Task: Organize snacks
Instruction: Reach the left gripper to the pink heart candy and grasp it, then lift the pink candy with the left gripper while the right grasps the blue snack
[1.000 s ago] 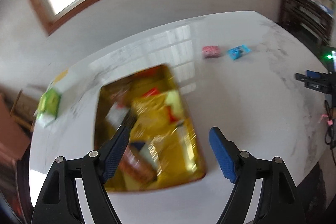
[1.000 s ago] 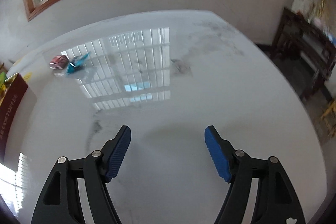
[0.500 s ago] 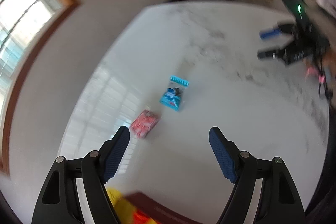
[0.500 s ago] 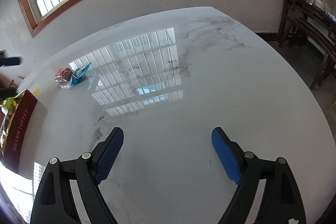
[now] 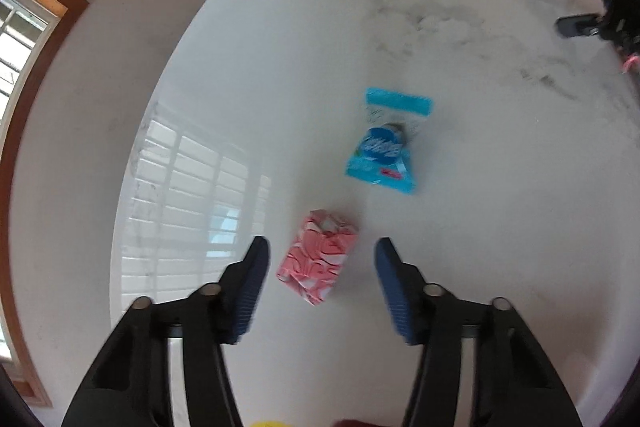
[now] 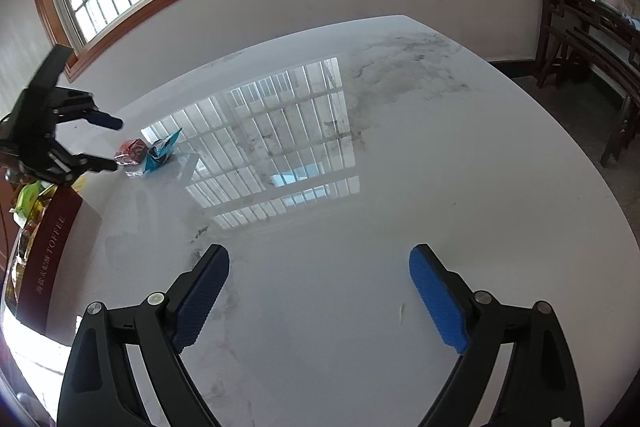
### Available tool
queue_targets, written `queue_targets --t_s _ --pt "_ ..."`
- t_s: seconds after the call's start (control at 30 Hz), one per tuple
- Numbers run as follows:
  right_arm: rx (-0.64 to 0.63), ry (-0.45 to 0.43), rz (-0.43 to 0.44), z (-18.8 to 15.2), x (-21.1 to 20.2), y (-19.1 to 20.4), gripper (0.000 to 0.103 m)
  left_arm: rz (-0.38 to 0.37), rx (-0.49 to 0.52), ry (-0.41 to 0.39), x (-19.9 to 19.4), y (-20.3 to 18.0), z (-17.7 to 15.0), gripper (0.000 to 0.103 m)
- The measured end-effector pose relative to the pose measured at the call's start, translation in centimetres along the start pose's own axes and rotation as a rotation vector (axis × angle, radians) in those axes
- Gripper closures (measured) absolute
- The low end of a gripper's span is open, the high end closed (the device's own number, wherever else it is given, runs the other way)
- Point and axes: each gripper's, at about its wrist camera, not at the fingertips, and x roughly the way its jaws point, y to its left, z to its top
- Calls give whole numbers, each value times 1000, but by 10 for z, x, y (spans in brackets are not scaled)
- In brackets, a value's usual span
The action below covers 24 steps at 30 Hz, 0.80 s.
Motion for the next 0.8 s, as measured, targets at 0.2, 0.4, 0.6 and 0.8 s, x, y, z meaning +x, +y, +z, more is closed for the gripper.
queue_targets --t_s 0.2,0.4,0.6,0.8 --pt "5 11 1 1 3 -1 13 -44 -20 0 16 6 -1 50" --pt "14 10 -6 2 5 -3 12 -43 -241 66 21 13 4 67" --pt "-1 14 9 3 6 0 11 -44 -650 63 -17 -24 -16 68" --pt "-224 -3 227 21 13 37 11 -197 -1015 1 -58 -78 -53 68"
